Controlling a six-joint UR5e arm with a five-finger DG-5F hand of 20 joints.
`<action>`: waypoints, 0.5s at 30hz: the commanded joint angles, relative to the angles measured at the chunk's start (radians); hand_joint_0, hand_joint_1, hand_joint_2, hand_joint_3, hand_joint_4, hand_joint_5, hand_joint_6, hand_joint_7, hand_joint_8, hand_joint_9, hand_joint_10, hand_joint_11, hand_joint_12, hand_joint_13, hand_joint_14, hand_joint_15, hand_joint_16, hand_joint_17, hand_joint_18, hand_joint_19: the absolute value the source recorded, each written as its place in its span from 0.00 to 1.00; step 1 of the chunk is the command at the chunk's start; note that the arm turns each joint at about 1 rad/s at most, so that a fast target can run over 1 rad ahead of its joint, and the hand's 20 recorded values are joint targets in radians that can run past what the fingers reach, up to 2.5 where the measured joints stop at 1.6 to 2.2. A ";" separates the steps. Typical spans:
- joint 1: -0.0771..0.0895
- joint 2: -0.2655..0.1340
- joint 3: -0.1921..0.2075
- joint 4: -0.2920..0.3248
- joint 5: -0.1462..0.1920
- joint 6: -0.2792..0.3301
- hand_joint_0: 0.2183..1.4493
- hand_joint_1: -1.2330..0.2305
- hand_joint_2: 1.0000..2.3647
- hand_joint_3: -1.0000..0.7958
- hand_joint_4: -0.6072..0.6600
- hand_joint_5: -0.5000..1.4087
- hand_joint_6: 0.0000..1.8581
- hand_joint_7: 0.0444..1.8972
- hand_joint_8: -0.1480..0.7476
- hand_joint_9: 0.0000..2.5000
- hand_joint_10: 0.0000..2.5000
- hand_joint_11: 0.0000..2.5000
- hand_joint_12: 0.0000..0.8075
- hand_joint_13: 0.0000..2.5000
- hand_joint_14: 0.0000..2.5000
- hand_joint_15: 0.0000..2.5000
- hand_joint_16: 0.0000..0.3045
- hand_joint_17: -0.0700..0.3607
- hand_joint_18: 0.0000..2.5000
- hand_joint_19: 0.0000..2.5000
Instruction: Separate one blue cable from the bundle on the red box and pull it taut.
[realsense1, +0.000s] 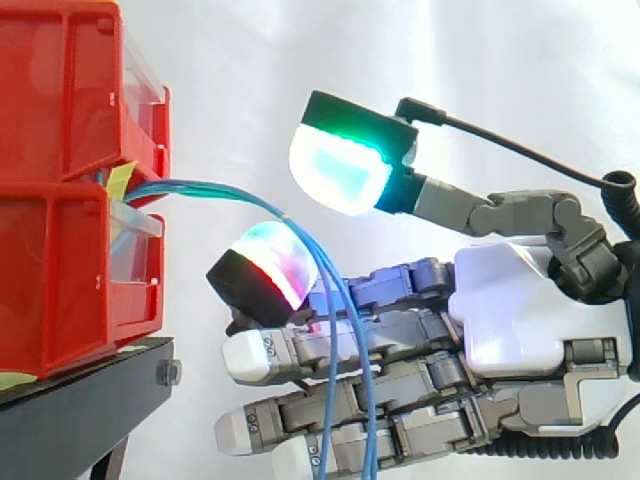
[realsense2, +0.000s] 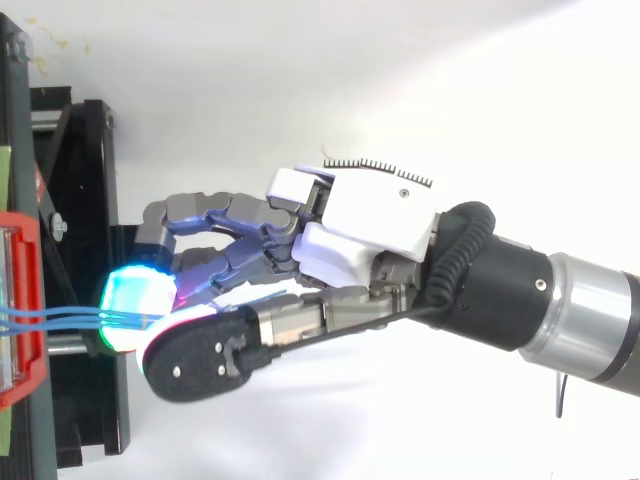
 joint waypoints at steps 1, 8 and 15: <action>0.000 0.000 0.000 0.001 0.000 0.000 0.29 0.28 0.00 0.28 0.64 0.21 0.28 0.75 0.52 0.30 0.00 0.14 0.44 0.16 0.00 0.04 0.16 0.41 0.16 0.12; 0.000 -0.001 0.000 0.001 0.000 0.002 0.39 0.26 0.01 0.38 0.61 0.20 0.32 0.68 0.50 0.30 0.00 0.14 0.43 0.16 0.00 0.04 0.16 0.41 0.17 0.12; 0.000 0.000 0.000 0.002 -0.002 0.002 0.37 0.37 0.01 0.42 0.65 0.22 0.27 0.73 0.51 0.31 0.00 0.13 0.43 0.16 0.00 0.04 0.15 0.41 0.17 0.12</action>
